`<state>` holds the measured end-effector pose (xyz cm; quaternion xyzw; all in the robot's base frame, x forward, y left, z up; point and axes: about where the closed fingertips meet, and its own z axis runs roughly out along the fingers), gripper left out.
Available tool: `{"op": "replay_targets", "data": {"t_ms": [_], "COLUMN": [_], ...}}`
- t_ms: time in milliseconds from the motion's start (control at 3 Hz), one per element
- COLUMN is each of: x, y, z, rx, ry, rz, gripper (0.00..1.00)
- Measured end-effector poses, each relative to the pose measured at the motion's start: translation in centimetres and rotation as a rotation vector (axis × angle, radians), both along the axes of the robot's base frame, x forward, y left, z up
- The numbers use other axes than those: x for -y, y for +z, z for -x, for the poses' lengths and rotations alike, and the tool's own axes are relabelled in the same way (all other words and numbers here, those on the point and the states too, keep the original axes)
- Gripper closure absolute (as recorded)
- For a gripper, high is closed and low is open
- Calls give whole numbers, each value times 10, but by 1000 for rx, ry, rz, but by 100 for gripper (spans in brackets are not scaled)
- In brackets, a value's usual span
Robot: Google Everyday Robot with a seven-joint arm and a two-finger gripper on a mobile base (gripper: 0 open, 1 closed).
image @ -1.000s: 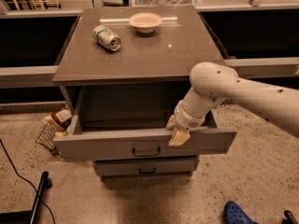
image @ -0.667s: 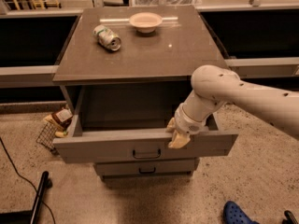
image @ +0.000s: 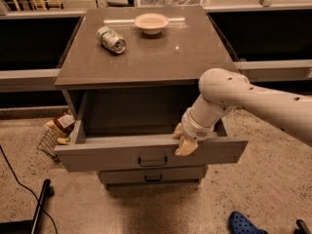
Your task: Open top drawer
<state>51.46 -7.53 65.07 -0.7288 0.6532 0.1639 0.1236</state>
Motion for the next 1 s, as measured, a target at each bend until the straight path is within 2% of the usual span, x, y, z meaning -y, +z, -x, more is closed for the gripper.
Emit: {"op": "replay_targets", "data": {"t_ms": [667,1000], "x": [-1,-2], "y": [5,36], "z": [3,12], "rx": [6,18], "ry": [13,26], "rz": [11,79], "gripper": [13,0]}}
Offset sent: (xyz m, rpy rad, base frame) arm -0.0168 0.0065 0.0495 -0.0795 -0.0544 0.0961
